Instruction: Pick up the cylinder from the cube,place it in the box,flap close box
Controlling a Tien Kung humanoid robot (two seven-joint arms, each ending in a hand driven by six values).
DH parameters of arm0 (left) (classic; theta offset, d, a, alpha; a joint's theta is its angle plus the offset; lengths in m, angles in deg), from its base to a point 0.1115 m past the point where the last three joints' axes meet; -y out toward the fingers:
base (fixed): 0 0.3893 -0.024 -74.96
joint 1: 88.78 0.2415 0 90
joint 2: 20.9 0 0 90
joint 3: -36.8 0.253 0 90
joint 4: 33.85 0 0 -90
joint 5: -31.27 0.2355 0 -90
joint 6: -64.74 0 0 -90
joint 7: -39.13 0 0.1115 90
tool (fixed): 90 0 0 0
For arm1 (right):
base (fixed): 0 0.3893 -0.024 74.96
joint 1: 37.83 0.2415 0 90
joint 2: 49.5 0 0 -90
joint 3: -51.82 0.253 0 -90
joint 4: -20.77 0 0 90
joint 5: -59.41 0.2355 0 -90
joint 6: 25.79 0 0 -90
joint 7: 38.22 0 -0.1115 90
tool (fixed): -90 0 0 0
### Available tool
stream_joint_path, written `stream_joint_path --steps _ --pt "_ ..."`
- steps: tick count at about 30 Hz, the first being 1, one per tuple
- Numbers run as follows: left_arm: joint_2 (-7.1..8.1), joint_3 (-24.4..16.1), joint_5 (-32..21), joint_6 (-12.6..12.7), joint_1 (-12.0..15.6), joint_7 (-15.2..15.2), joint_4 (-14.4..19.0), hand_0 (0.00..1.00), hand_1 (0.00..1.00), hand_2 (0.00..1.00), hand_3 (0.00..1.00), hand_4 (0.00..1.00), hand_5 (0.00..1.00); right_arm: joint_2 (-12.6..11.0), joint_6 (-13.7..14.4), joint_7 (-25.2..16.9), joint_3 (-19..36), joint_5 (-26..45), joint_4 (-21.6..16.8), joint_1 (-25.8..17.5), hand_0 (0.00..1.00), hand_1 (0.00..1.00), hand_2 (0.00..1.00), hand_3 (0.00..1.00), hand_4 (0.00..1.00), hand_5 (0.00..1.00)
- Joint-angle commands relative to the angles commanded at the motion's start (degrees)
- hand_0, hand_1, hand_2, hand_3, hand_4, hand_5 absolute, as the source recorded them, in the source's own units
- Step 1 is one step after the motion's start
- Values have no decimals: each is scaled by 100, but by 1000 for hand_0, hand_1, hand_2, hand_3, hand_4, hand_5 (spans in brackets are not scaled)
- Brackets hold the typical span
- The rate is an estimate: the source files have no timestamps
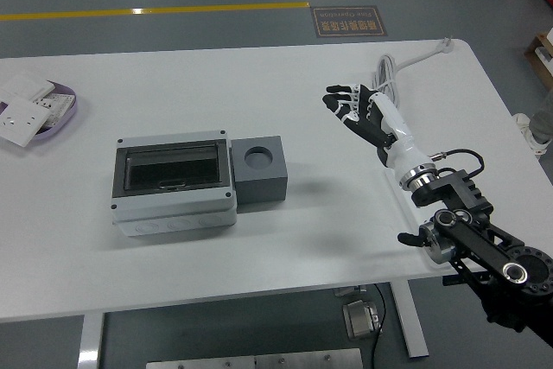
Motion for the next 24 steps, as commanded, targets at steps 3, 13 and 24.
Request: stream_joint_path --steps 3,13,24 --pt "-11 -37 23 -1 -9 4 -1 629 647 625 668 722 253 -11 -12 -1 65 17 1 -9 762 687 690 671 896 540" --pt "19 -115 62 12 -83 13 -13 629 647 625 668 722 253 40 -44 38 148 28 52 -5 764 687 692 672 899 528" --pt "8 -67 17 14 -105 4 -33 629 647 625 668 722 253 71 -66 65 187 49 83 -33 766 686 689 674 901 523"
